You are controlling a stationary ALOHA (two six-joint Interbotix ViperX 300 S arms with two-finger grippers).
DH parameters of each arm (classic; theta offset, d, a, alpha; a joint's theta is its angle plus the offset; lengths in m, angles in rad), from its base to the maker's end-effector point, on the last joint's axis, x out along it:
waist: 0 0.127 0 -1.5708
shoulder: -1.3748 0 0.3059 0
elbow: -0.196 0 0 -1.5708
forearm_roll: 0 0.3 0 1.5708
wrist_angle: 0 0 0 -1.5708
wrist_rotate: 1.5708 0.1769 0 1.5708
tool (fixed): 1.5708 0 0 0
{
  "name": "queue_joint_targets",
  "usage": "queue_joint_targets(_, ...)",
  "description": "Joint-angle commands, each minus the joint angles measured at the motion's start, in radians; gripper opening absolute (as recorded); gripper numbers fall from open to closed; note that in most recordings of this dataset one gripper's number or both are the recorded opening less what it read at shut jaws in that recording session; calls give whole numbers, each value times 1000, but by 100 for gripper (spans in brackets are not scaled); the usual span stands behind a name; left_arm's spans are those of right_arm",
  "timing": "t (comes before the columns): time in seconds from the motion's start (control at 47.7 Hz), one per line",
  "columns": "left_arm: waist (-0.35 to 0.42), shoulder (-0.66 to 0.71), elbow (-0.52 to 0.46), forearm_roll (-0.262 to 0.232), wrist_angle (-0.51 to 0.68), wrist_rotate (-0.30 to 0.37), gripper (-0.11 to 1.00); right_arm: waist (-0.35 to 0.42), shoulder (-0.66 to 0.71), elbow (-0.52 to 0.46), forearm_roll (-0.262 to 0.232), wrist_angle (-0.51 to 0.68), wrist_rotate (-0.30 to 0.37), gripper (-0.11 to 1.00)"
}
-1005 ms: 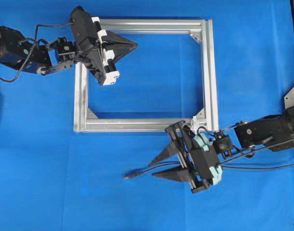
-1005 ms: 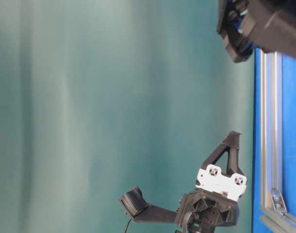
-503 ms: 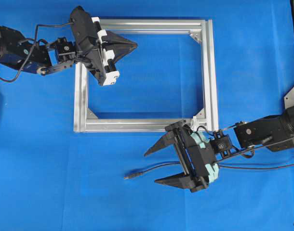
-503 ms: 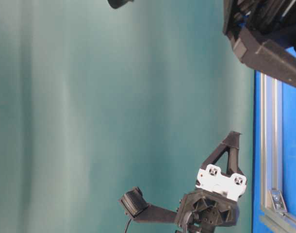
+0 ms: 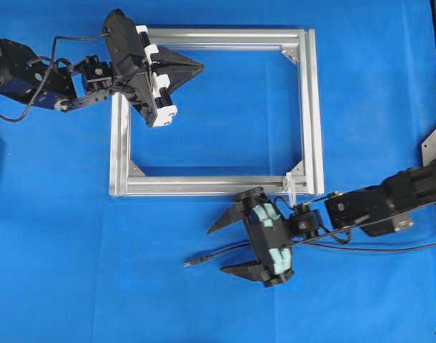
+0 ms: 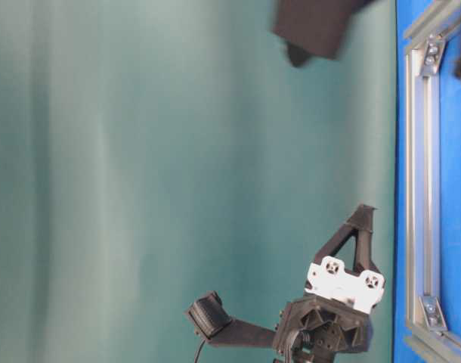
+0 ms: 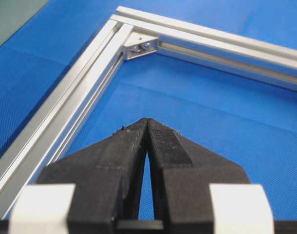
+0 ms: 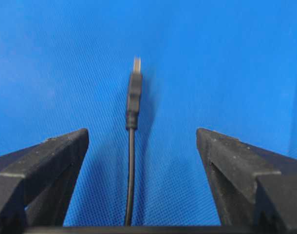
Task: Insert the wire through the string loop located on the right side.
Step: 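Open the right gripper and lower it over the black USB cable plug end, then close the right gripper on the cable just behind the USB plug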
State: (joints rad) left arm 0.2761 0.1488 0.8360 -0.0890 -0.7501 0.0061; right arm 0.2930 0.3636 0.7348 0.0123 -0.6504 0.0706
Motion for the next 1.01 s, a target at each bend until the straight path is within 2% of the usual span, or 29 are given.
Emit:
queue_joint_targets(0.0, -2, -34, -6, 3, -5, -2, 0, 3, 0, -25, 17, -2, 2, 84)
queue_joint_targets(0.398, -2, -35, 2, 3, -5, -2, 0, 3, -17, -5, 28, 5, 2, 83)
queue_joint_targets(0.984, -2, -35, 3, 3, -5, -2, 0, 3, -31, 9, 28, 5, -2, 68)
